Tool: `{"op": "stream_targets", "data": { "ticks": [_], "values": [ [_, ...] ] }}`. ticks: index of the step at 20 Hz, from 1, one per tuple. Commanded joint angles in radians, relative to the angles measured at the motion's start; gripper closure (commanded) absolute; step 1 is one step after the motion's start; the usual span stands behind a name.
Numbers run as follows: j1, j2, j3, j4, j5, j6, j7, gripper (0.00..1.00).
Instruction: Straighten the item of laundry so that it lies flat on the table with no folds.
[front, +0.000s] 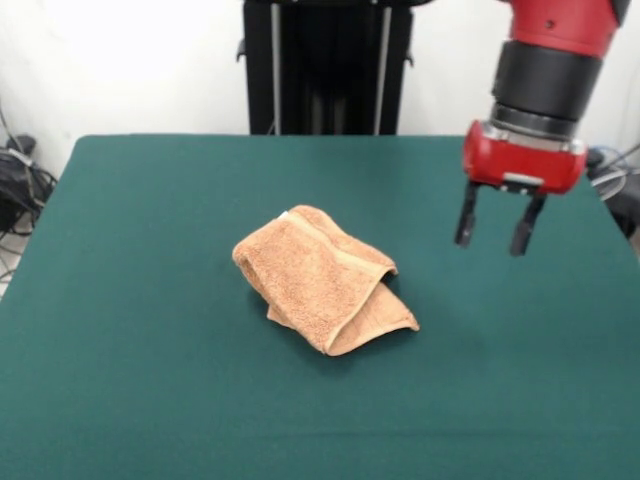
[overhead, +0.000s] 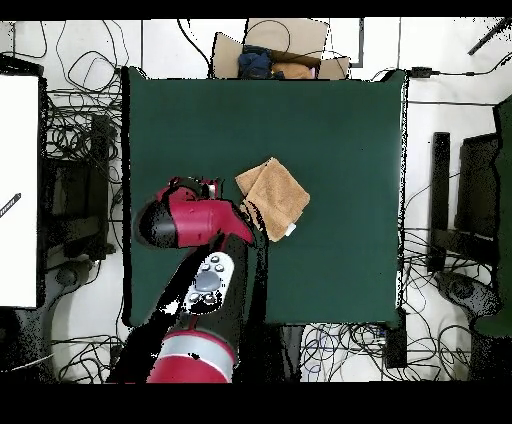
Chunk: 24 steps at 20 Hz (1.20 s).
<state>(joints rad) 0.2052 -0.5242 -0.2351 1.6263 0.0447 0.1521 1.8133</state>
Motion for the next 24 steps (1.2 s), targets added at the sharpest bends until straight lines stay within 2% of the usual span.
{"op": "stream_targets", "data": {
  "ticks": [1,4,6,9,13,15,17,19,21,24],
  "values": [
    [0.119,0.089,-0.079,0.051,0.071,-0.072,0.296,0.00],
    [0.194,0.147,-0.129,0.021,0.140,-0.107,0.315,0.00],
    [0.220,0.182,-0.124,0.024,0.204,-0.201,0.347,0.00],
    [0.287,0.239,-0.159,-0.002,0.307,-0.252,0.360,0.00],
    [0.374,0.352,-0.202,-0.047,0.482,-0.348,0.345,0.00],
    [0.385,0.375,-0.184,-0.053,0.532,-0.393,0.328,0.00],
    [0.386,0.362,-0.182,-0.071,0.552,-0.316,0.286,0.00],
    [0.364,0.330,-0.158,-0.106,0.567,-0.136,0.252,0.00],
    [0.352,0.327,-0.164,-0.181,0.573,0.052,0.235,0.00],
    [0.345,0.351,-0.190,-0.317,0.561,0.233,0.241,0.00]
  ]
}}
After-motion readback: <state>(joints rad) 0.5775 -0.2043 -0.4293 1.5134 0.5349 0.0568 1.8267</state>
